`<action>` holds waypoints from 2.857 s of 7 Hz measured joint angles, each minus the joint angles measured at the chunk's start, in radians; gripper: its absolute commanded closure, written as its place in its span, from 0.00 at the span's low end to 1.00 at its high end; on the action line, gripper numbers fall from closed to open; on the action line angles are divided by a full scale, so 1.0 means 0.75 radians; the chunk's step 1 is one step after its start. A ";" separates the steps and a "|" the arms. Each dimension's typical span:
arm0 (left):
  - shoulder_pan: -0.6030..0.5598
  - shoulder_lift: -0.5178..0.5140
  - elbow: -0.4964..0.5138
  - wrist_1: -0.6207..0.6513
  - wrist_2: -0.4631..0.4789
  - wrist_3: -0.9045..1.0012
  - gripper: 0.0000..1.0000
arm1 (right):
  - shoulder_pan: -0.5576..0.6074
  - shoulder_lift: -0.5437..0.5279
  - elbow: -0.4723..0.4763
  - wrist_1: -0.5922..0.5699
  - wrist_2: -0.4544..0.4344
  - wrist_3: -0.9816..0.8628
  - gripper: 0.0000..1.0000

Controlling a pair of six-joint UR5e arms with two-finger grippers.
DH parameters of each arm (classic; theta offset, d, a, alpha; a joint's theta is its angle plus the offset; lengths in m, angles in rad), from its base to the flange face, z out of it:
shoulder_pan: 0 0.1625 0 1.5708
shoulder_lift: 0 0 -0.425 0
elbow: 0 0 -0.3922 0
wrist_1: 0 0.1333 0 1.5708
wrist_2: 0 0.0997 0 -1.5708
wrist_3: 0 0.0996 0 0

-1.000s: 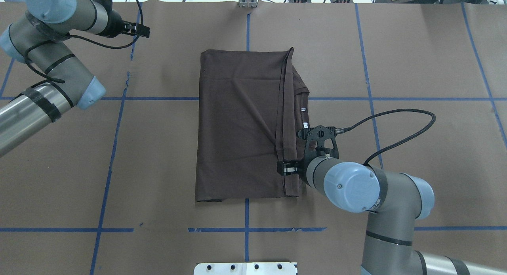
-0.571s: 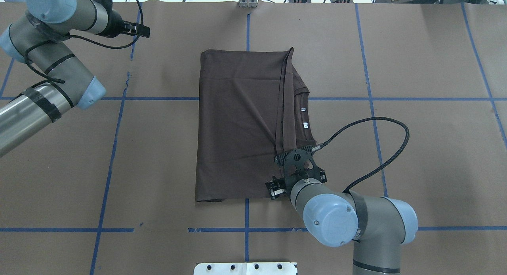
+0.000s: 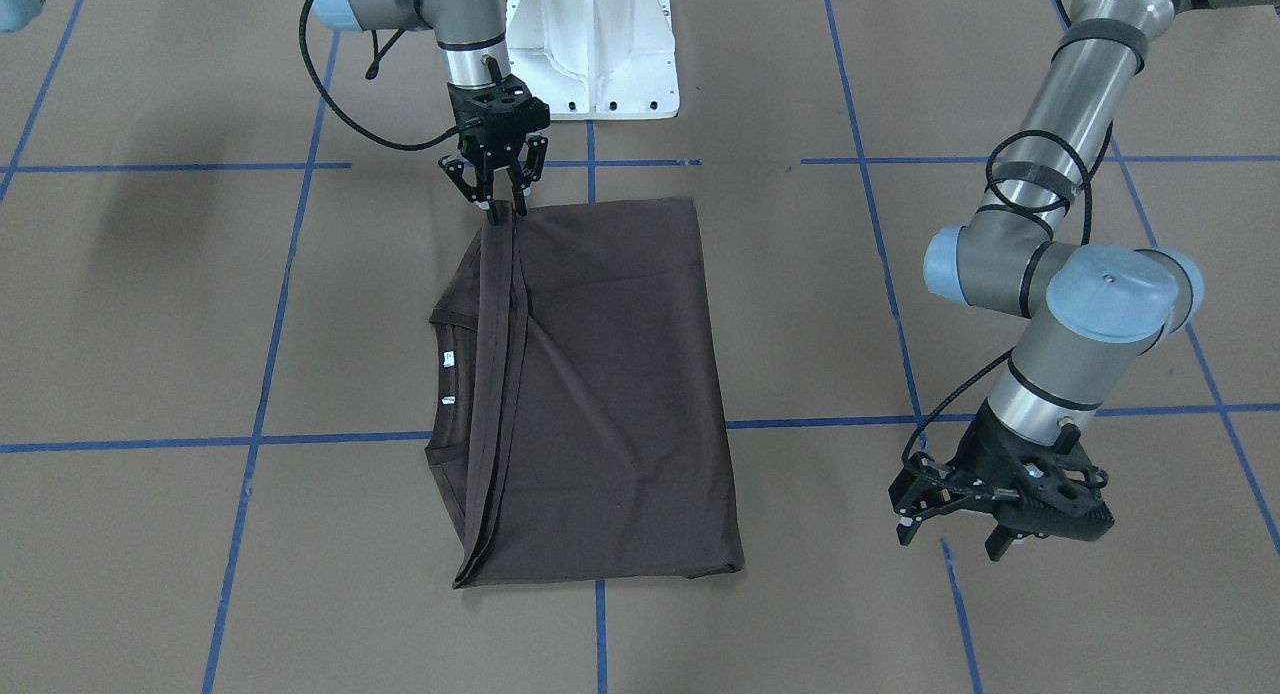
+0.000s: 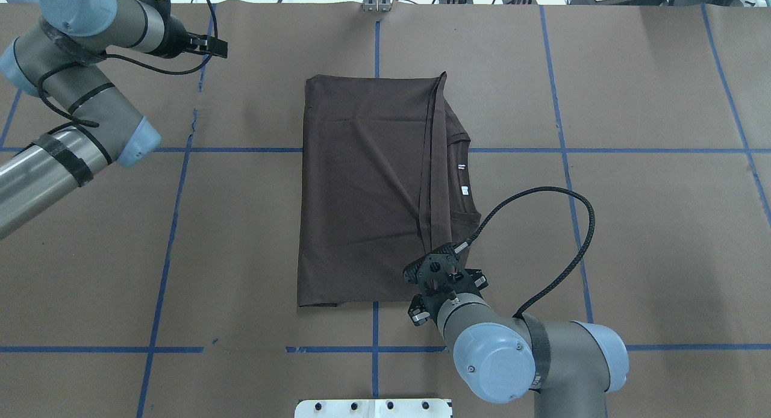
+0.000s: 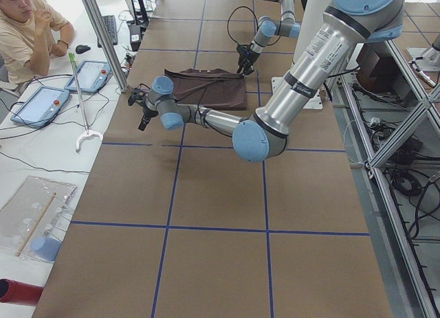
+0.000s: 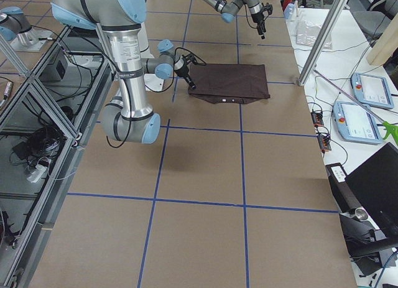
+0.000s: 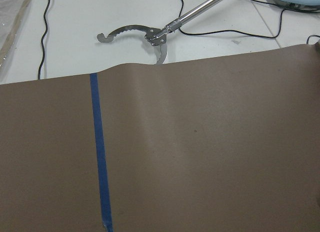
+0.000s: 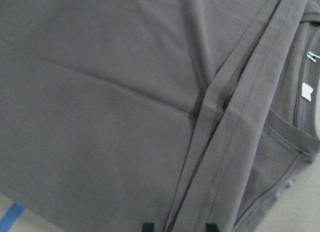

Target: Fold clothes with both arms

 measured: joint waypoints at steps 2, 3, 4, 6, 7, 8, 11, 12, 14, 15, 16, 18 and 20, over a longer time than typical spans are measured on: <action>0.001 0.001 0.001 0.000 0.000 -0.003 0.00 | -0.015 0.001 0.003 0.000 0.007 -0.020 0.61; 0.001 0.001 0.001 0.001 0.000 -0.002 0.00 | -0.024 0.000 0.005 0.000 0.008 -0.022 0.73; 0.002 0.002 0.002 0.002 0.000 -0.002 0.00 | -0.027 -0.003 0.006 0.000 0.008 -0.022 0.92; 0.007 0.002 0.002 0.001 0.000 -0.002 0.00 | -0.026 -0.009 0.010 -0.001 0.005 -0.021 1.00; 0.009 0.002 0.001 0.001 0.000 -0.001 0.00 | -0.023 -0.009 0.011 -0.001 0.001 -0.018 1.00; 0.010 0.002 0.001 0.000 0.000 -0.001 0.00 | -0.017 -0.009 0.017 -0.001 -0.004 -0.012 1.00; 0.012 0.004 0.000 0.000 0.000 -0.003 0.00 | 0.008 -0.163 0.125 -0.003 -0.006 0.045 1.00; 0.014 0.005 0.000 0.000 0.000 -0.003 0.00 | 0.004 -0.245 0.159 0.000 -0.009 0.146 1.00; 0.016 0.006 0.000 0.000 0.000 -0.002 0.00 | -0.019 -0.314 0.177 0.001 -0.017 0.329 0.01; 0.016 0.006 0.000 0.000 0.000 -0.003 0.00 | -0.027 -0.316 0.177 0.002 -0.019 0.379 0.00; 0.016 0.006 -0.001 -0.001 -0.001 -0.003 0.00 | -0.032 -0.308 0.187 0.012 -0.013 0.406 0.00; 0.026 0.006 -0.033 0.006 -0.006 -0.025 0.00 | 0.035 -0.309 0.231 0.140 0.100 0.419 0.00; 0.113 0.075 -0.211 0.021 -0.008 -0.175 0.00 | 0.203 -0.317 0.254 0.272 0.308 0.439 0.00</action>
